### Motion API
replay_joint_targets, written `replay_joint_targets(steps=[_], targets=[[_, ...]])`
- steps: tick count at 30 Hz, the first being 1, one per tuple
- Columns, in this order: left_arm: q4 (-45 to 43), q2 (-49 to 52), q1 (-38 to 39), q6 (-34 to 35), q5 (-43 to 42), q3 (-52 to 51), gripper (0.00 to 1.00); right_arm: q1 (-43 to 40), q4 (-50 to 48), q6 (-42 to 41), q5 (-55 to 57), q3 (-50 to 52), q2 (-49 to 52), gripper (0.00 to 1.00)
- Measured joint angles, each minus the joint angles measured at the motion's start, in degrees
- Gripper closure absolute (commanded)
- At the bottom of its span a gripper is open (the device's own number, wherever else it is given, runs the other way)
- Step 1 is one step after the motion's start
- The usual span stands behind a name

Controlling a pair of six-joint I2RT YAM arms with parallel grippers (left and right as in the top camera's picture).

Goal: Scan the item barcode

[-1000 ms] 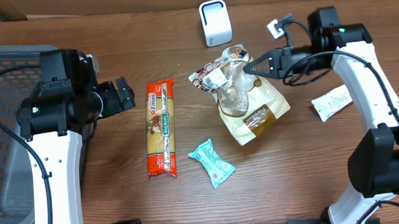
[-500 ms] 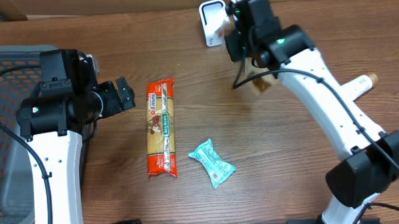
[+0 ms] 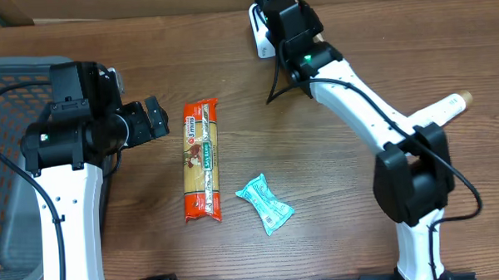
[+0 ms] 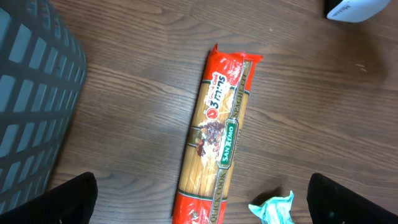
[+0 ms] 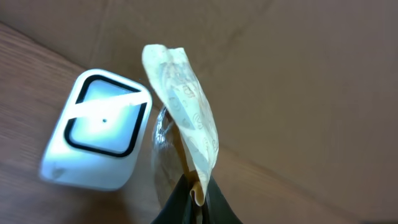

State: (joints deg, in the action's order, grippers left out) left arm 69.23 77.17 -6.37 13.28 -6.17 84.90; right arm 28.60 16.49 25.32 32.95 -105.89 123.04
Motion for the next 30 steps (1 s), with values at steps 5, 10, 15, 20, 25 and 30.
replay_joint_targets(steps=[5,10,15,20,25,30], targets=[[0.00,0.00,0.00,0.02,0.00,0.00,0.00,0.50,-4.46,7.58,1.40,0.07,1.70,0.96],[0.00,0.00,0.00,0.02,0.00,0.00,0.00,1.86,-7.08,14.75,1.97,0.07,2.23,0.96],[0.00,0.00,0.00,0.02,0.00,0.00,0.00,3.45,-9.88,22.88,2.45,0.07,3.41,0.96],[0.02,0.00,0.00,0.02,-0.02,0.00,0.00,4.15,-14.34,27.67,4.83,0.07,6.64,0.96],[0.00,0.00,0.00,0.02,0.00,0.00,0.00,4.07,-15.37,30.58,7.26,0.09,8.61,0.96],[0.00,0.00,0.00,0.02,0.00,0.00,0.00,4.07,-16.85,31.89,8.52,0.09,8.72,0.96]])
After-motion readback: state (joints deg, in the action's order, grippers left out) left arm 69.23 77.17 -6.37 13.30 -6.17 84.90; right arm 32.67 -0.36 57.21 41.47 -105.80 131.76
